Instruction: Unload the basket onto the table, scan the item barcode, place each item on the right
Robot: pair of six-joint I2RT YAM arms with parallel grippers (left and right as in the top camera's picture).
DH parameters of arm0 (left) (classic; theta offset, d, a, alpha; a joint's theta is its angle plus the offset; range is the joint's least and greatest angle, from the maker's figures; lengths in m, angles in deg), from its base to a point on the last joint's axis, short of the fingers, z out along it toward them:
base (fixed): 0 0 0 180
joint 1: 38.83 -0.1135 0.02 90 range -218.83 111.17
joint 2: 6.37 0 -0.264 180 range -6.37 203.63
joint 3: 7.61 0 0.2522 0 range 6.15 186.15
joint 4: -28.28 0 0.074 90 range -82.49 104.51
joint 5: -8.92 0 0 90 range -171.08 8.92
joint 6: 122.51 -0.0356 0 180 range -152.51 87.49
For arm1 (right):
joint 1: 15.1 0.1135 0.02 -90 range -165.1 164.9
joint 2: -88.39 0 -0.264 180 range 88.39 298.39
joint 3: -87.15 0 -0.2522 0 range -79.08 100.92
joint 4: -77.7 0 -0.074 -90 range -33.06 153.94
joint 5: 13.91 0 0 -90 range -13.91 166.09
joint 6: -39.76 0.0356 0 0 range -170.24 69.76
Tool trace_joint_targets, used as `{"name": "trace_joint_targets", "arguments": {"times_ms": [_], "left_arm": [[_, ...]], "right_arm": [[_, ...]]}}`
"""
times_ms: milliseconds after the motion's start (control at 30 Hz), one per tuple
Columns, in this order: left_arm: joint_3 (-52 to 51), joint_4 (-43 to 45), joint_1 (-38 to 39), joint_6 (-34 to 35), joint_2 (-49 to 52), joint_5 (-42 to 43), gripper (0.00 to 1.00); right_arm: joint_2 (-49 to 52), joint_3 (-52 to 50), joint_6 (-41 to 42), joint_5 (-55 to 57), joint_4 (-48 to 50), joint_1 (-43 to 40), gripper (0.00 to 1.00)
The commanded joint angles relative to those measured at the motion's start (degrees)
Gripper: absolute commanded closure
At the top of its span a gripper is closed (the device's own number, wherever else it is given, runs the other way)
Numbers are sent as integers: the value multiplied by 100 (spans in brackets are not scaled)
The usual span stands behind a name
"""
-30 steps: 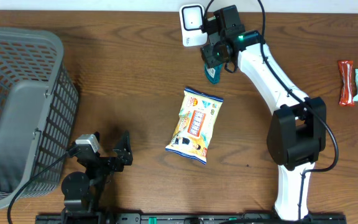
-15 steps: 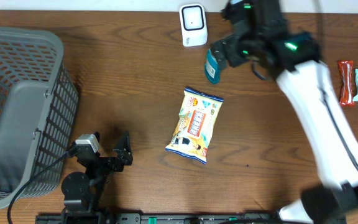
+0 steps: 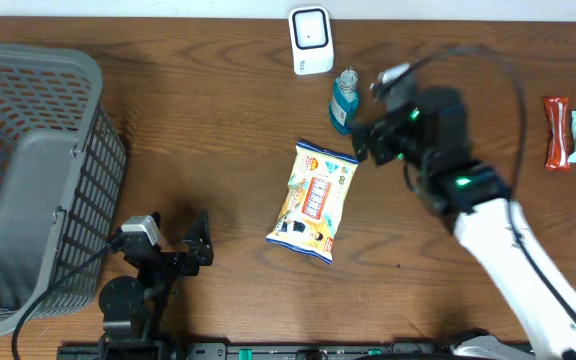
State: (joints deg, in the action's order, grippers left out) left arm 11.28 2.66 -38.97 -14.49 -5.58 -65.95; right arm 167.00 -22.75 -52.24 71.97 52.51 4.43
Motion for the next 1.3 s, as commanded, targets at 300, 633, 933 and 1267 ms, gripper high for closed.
{"name": "trace_joint_targets", "arguments": {"times_ms": [300,633,933,1267], "left_arm": [[-94,-118,17,-13,-20,72,2],[-94,-118,17,-13,-20,72,3],[-94,-118,17,-13,-20,72,2],[-94,-118,17,-13,-20,72,2]], "right_arm": [[1121,-535,223,-33,2424,0,1],[2114,-170,240,-31,3386,-4,1],[2669,599,219,96,3093,-7,1],[2988,723,199,101,2968,-11,2]]}}
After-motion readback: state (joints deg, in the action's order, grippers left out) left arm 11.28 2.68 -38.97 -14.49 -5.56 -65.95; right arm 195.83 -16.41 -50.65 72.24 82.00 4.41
